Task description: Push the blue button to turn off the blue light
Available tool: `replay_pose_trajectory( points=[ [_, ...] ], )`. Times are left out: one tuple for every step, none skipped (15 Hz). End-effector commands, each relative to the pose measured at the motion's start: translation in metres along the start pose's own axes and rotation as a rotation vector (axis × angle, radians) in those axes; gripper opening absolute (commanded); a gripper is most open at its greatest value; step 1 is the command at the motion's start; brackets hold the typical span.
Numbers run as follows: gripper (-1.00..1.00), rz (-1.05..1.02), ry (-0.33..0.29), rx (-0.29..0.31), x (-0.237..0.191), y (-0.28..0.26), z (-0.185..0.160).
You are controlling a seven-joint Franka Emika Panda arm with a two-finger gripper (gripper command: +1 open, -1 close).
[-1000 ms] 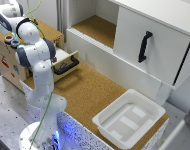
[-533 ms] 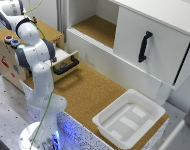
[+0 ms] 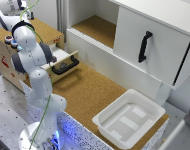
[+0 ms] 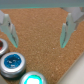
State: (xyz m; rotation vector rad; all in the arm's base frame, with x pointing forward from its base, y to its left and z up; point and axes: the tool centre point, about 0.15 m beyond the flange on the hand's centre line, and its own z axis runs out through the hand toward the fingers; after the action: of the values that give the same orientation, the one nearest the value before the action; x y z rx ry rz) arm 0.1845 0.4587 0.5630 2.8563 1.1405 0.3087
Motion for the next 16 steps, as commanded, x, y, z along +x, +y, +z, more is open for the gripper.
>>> replay_pose_trajectory(
  points=[
    [1.00,0.093,0.037,0.015,-0.018,0.025,0.009],
    [1.00,0.091,0.049,0.015,-0.018,0.026,0.009],
    [1.00,0.091,0.049,0.015,-0.018,0.026,0.009],
    [1.00,0.091,0.049,0.015,-0.018,0.026,0.009],
    [1.00,0.091,0.049,0.015,-0.018,0.026,0.009],
    [1.00,0.091,0.049,0.015,-0.018,0.026,0.009],
    [1.00,0.091,0.049,0.015,-0.018,0.026,0.009],
    [1.00,0.091,0.049,0.015,-0.018,0.026,0.009],
    [1.00,0.091,0.049,0.015,-0.018,0.026,0.009],
    [1.00,0.091,0.049,0.015,-0.018,0.026,0.009],
    [1.00,0.091,0.049,0.015,-0.018,0.026,0.009],
    [1.00,0.091,0.049,0.015,-0.018,0.026,0.009],
    [1.00,0.091,0.049,0.015,-0.018,0.026,0.009],
    [1.00,0.063,0.015,-0.060,-0.019,0.027,-0.001],
    [1.00,-0.008,-0.013,-0.101,-0.025,0.033,0.001],
    [1.00,-0.092,-0.036,-0.098,-0.027,0.038,0.005]
  ],
)
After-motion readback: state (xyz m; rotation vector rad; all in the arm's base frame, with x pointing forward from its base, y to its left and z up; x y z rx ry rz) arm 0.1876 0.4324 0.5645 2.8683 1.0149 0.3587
